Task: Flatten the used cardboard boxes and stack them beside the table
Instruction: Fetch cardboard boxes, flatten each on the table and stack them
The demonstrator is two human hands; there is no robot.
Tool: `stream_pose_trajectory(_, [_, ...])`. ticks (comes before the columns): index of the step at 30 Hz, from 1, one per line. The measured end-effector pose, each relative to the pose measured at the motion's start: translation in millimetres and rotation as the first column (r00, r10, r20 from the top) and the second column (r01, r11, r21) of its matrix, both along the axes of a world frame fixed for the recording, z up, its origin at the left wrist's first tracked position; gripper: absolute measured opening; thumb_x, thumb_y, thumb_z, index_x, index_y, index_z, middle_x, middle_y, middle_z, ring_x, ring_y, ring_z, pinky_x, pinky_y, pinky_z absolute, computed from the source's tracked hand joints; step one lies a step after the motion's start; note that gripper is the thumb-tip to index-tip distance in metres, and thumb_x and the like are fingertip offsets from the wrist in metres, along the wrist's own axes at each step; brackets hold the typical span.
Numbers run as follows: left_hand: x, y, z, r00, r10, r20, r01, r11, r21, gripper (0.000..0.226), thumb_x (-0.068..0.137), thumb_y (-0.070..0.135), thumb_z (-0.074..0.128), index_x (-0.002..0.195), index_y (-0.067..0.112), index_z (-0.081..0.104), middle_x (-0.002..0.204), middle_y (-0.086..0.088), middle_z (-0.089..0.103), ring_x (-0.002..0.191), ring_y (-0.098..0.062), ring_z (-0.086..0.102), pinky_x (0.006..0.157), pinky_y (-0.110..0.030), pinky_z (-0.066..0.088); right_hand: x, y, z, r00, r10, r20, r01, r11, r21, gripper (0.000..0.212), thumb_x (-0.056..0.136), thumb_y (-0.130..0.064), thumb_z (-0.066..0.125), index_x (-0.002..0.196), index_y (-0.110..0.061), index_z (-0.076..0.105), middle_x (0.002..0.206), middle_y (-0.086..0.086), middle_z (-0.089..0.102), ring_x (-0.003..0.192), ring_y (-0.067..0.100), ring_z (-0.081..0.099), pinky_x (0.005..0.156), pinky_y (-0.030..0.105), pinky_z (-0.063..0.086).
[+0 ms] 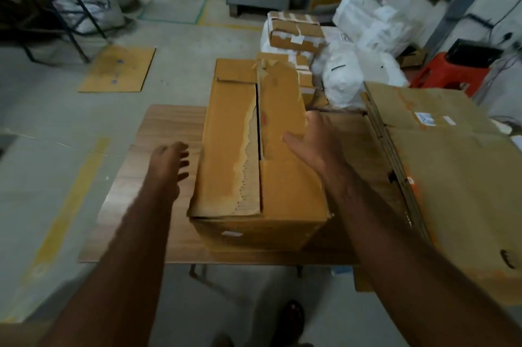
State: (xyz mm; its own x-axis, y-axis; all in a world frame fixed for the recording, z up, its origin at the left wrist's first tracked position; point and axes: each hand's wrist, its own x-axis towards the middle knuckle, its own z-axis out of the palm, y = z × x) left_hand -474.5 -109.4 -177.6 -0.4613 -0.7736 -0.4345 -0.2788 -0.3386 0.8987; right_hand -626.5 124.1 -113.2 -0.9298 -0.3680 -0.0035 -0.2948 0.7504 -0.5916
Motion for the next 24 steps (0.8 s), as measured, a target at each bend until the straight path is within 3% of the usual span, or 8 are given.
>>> stream_pose_trajectory(4, [-63.5, 1.7, 39.0, 0.976, -0.178, 0.123, 0.201, 0.958, -0.204, 0.046, 0.091, 0.033, 0.068, 0.124, 0.002, 0.056, 0.112, -0.012, 0.060, 0.093, -0.027, 0.057, 0.066, -0.031, 0.044, -56.4, -10.2, -10.2, 0.974, -0.106, 0.200, 0.095, 0.993, 0.065, 0.079, 0.088, -0.051, 0.069, 0.146, -0.006, 0.042, 0.154, 0.014, 0.039, 0.131, 0.034, 0.050, 0.099, 0.045, 0.051])
stream_pose_trajectory(5, [-77.4, 2.1, 43.1, 0.972, -0.194, 0.136, 0.214, 0.964, -0.158, 0.049, 0.091, 0.033, 0.070, 0.126, 0.003, 0.054, 0.111, -0.012, 0.058, 0.093, -0.028, 0.056, 0.071, -0.033, 0.048, -66.2, -11.0, -14.1, 0.960, -0.115, 0.257, 0.102, 0.993, 0.062, 0.075, 0.089, -0.051, 0.068, 0.143, -0.005, 0.045, 0.152, 0.014, 0.043, 0.126, 0.033, 0.054, 0.095, 0.043, 0.053])
stream_pose_trajectory(8, [-108.2, 4.7, 43.9, 0.970, -0.197, 0.144, 0.197, 0.980, 0.013, 0.057, 0.087, 0.036, 0.073, 0.133, 0.008, 0.052, 0.118, -0.016, 0.056, 0.102, -0.038, 0.057, 0.092, -0.057, 0.054, -85.0, -10.7, -25.2, 0.926, -0.063, 0.373, 0.076, 0.997, -0.020, 0.045, 0.094, -0.046, 0.065, 0.121, -0.010, 0.062, 0.124, 0.010, 0.066, 0.103, 0.026, 0.065, 0.086, 0.037, 0.056])
stream_pose_trajectory(10, [-121.3, 5.4, 37.9, 0.974, -0.144, 0.178, 0.147, 0.989, -0.005, 0.066, 0.078, 0.043, 0.077, 0.130, 0.008, 0.056, 0.120, -0.017, 0.057, 0.102, -0.040, 0.059, 0.090, -0.061, 0.055, -91.5, -11.9, -31.7, 0.917, -0.041, 0.397, 0.069, 0.996, -0.057, 0.042, 0.094, -0.044, 0.064, 0.120, -0.011, 0.065, 0.115, 0.008, 0.070, 0.097, 0.024, 0.068, 0.086, 0.039, 0.059])
stream_pose_trajectory(14, [-144.1, -1.4, 24.8, 0.951, -0.048, 0.305, 0.108, 0.978, -0.181, 0.104, 0.033, 0.075, 0.076, 0.114, 0.010, 0.066, 0.119, -0.016, 0.062, 0.106, -0.040, 0.061, 0.087, -0.058, 0.057, -87.1, -9.8, -32.4, 0.928, -0.061, 0.368, 0.099, 0.991, -0.086, 0.041, 0.089, -0.049, 0.067, 0.115, -0.017, 0.063, 0.109, 0.003, 0.068, 0.092, 0.021, 0.067, 0.081, 0.042, 0.061])
stream_pose_trajectory(17, [-161.3, 2.1, 46.1, 0.925, -0.112, 0.363, 0.223, 0.933, -0.281, 0.104, 0.039, 0.075, 0.074, 0.115, 0.004, 0.064, 0.118, -0.018, 0.062, 0.106, -0.040, 0.062, 0.091, -0.057, 0.056, -66.5, 7.6, -26.8, 0.932, -0.086, 0.353, 0.151, 0.975, -0.161, 0.041, 0.083, -0.053, 0.069, 0.109, -0.022, 0.059, 0.108, 0.000, 0.064, 0.091, 0.019, 0.066, 0.077, 0.043, 0.062])
stream_pose_trajectory(20, [-187.0, 5.4, 67.8, 0.862, -0.225, 0.453, 0.432, 0.794, -0.428, 0.102, 0.047, 0.079, 0.068, 0.113, 0.001, 0.064, 0.113, -0.020, 0.066, 0.100, -0.041, 0.065, 0.092, -0.057, 0.054, -25.4, 25.7, -16.5, 0.905, -0.100, 0.414, 0.237, 0.926, -0.295, 0.054, 0.065, -0.062, 0.065, 0.104, -0.028, 0.050, 0.109, 0.000, 0.062, 0.093, 0.021, 0.068, 0.077, 0.047, 0.063])
stream_pose_trajectory(24, [-226.2, 22.7, 83.2, 0.770, -0.271, 0.578, 0.631, 0.463, -0.623, 0.090, 0.058, 0.088, 0.058, 0.099, 0.009, 0.068, 0.099, -0.015, 0.068, 0.094, -0.038, 0.066, 0.101, -0.062, 0.043, 41.2, 34.8, -17.6, 0.850, -0.119, 0.514, 0.347, 0.860, -0.375, 0.050, 0.067, -0.055, 0.071, 0.100, -0.025, 0.050, 0.104, 0.000, 0.061, 0.094, 0.020, 0.065, 0.082, 0.050, 0.060])
